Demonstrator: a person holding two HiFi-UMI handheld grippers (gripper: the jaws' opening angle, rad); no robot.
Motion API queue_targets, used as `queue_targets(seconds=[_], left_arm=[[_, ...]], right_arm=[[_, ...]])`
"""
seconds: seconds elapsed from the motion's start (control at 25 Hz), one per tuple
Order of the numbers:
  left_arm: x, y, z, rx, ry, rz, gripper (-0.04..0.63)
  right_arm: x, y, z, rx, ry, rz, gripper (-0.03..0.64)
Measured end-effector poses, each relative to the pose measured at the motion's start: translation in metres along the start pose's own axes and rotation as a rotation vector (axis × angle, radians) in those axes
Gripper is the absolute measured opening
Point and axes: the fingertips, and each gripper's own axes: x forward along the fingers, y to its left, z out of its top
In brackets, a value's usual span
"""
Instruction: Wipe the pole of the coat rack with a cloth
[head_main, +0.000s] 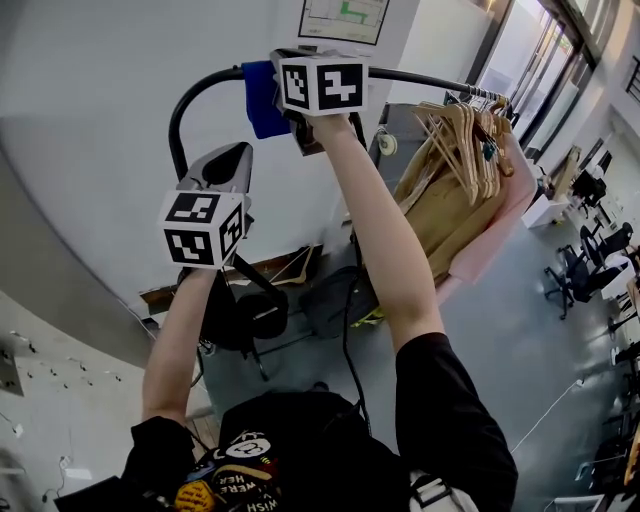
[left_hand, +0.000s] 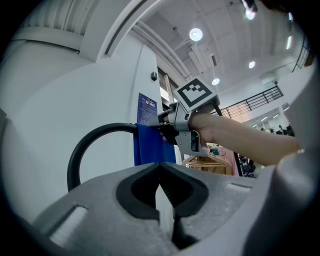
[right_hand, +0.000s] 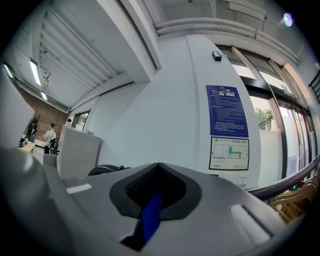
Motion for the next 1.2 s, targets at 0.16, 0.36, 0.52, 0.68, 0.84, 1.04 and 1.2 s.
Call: queue_targets(seconds=[0.16,0.36,0.52,0.68,0.84,1.04,1.2], left_arm=[[0.011,-0.006,0.002,0.004,-0.010,-0.003,0.003],[0.038,-0.025,0.005,0.006,-0.013,-0.017,0.003],[0.058,-0.041,0.011,0.007,-0.022,-0.021,0.003],[0.077,-0.052,0.012,-0.002,-0.022,-0.020,0.003],[0.092,-0.057,0.011,-0.007,-0.014,-0.022,0.003],[0.101,-0.068,0.018,-0.003,-0.021,-0.029,0.003],[0.096,-0.079,0.019,-0.014,-0.032,-0.034,0.003]], right_arm=[[-0.003,-0.007,-0.001,-0.017,-0.003,0.020,0.000],[-0.018,-0.056,-0.012,-0.013,0.002,-0.017,0.000],[-0.038,-0.118,-0.019,0.011,0.007,-0.076,0.000],[-0.061,-0.188,-0.026,0.042,0.009,-0.171,0.000],[-0.075,-0.220,-0.029,0.057,-0.003,-0.192,0.000],[-0.103,-0.220,-0.014,0.089,-0.132,-0.165,0.012],[-0.143,-0.191,-0.040,0.106,-0.111,-0.134,0.002]])
